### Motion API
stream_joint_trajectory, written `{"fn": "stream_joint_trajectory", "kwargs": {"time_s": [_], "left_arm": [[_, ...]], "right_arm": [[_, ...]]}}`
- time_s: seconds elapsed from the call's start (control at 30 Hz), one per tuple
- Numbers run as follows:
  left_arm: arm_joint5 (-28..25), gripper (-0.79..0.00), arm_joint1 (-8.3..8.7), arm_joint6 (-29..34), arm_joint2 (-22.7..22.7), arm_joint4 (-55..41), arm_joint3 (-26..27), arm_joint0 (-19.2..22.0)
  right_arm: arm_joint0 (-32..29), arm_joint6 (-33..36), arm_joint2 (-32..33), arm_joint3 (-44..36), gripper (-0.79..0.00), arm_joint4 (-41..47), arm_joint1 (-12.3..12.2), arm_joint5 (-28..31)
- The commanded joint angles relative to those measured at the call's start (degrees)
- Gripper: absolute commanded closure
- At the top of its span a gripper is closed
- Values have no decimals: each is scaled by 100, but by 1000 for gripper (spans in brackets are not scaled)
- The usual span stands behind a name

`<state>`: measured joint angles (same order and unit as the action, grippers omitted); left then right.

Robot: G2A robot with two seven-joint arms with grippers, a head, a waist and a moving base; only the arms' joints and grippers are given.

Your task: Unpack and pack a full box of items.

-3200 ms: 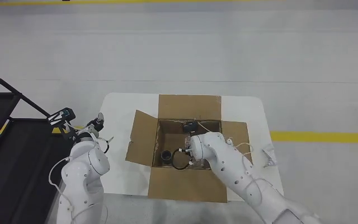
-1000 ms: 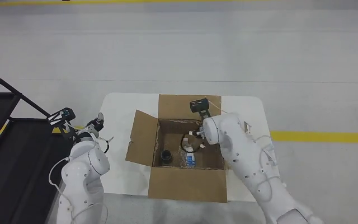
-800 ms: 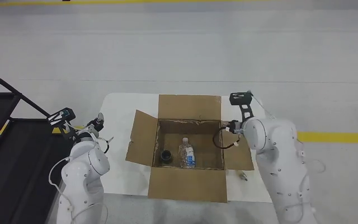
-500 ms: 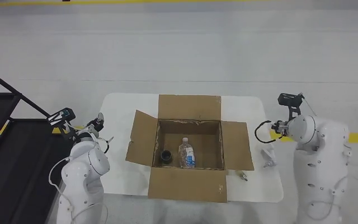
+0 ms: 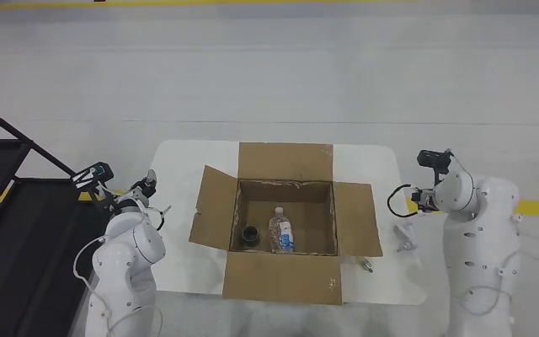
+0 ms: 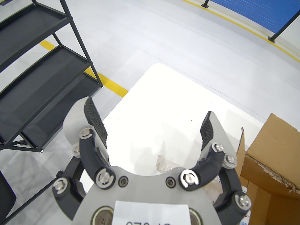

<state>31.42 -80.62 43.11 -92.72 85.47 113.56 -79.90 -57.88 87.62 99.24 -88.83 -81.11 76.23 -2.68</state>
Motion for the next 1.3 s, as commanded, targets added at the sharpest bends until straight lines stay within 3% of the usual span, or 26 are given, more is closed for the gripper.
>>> {"fn": "stream_joint_trajectory", "kwargs": {"time_s": [0.0, 0.2, 0.57, 0.6, 0.63, 0.83, 1.27], "left_arm": [[0, -785, 0, 0, 0, 0, 0, 0], [0, -785, 0, 0, 0, 0, 0, 0], [0, -785, 0, 0, 0, 0, 0, 0], [0, -785, 0, 0, 0, 0, 0, 0], [0, -785, 0, 0, 0, 0, 0, 0], [0, -785, 0, 0, 0, 0, 0, 0], [0, -785, 0, 0, 0, 0, 0, 0]], "right_arm": [[0, 0, 0, 0, 0, 0, 0, 0], [-217, -402, -171, 242, 0, -155, -19, 257], [-57, -1101, 68, 1355, 0, -898, -303, 2349], [-26, -1137, 77, 1499, 0, -929, -318, 2391], [1, -1170, 59, 1648, -65, -958, -329, 2435], [125, -1478, -145, 2308, -243, -894, -347, 2574], [174, -1758, -658, 2792, -256, -727, -341, 2673]]}}
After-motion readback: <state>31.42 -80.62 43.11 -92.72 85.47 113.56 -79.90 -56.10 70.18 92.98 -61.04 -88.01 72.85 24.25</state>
